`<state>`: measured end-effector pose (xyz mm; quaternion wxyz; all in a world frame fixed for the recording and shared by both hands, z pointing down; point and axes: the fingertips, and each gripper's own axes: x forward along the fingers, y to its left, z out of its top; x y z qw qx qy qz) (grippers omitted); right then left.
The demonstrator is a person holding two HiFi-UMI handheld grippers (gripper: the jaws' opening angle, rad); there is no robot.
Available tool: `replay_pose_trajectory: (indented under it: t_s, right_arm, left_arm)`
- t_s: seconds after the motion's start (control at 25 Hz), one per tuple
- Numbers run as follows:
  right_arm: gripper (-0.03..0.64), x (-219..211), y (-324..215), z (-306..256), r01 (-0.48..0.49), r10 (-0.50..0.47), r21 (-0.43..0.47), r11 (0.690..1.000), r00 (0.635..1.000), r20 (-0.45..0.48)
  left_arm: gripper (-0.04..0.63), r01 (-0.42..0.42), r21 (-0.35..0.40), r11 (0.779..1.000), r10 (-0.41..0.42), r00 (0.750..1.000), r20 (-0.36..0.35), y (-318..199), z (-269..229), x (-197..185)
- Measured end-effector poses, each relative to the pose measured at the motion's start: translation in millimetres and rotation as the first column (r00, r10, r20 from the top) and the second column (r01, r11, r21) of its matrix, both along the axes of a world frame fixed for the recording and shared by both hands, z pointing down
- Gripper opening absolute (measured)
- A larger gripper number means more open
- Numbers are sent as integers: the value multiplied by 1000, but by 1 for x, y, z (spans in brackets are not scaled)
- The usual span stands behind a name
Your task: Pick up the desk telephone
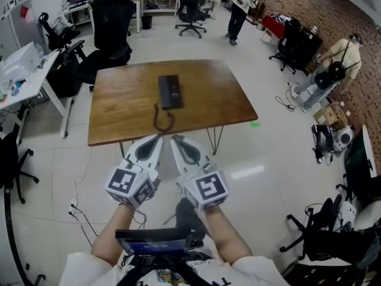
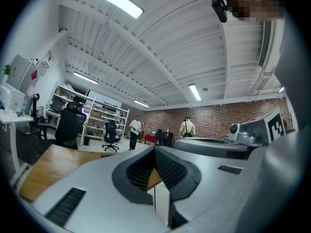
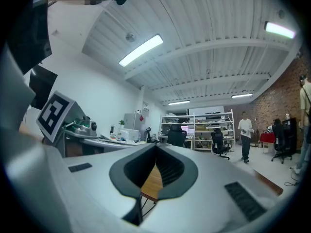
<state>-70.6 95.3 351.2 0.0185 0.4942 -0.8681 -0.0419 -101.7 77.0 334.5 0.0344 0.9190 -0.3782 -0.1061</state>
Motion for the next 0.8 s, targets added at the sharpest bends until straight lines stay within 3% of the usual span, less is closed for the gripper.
replay_pose_trajectory:
  t_s: [0.28, 0.8]
  right_arm:
    - [5, 10, -42, 4, 28, -28, -6, 1000, 1000, 14]
    - [6, 39, -134, 23, 70, -68, -60, 996, 997, 21]
  left_arm:
    - [0, 8, -27, 1000, -7, 999, 38, -38, 9, 15]
    - [0, 26, -83, 996, -23, 999, 36, -133, 29, 49]
